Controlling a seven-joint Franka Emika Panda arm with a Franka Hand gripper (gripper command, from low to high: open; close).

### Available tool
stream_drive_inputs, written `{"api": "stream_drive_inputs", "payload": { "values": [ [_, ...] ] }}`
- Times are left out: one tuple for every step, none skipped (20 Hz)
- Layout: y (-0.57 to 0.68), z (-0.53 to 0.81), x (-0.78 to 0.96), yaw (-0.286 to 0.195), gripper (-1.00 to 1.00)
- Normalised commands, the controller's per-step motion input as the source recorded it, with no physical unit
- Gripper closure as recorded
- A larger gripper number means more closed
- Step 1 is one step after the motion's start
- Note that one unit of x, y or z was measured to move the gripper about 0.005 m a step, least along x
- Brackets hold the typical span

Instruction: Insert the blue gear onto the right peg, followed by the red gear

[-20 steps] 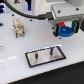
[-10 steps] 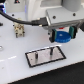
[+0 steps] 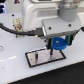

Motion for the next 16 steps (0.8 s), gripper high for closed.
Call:
{"api": "stream_drive_inputs", "payload": {
  "values": [
    [-0.28, -0.10, 0.14, 0.000, 1.00],
    [-0.31, -0.10, 0.13, 0.000, 1.00],
    [-0.34, -0.11, 0.11, 0.000, 1.00],
    [-0.32, -0.11, 0.11, 0.000, 1.00],
    [-0.32, -0.10, 0.12, 0.000, 1.00],
    [-0.29, -0.10, 0.12, 0.000, 1.00],
    [-0.24, -0.10, 0.11, 0.000, 1.00],
    [-0.23, -0.12, 0.13, 0.000, 1.00],
    [-0.15, -0.09, 0.20, 0.000, 1.00],
    [-0.15, -0.04, 0.19, 0.000, 1.00],
    [-0.09, -0.02, 0.22, 0.000, 1.00],
    [-0.05, -0.02, 0.23, 0.000, 1.00],
    [-0.03, 0.00, 0.25, 0.000, 1.00],
    [0.00, 0.00, -0.11, 0.000, 1.00],
    [0.01, 0.19, -0.02, 0.000, 1.00],
    [0.03, 0.33, 0.00, 0.000, 1.00]
  ]
}}
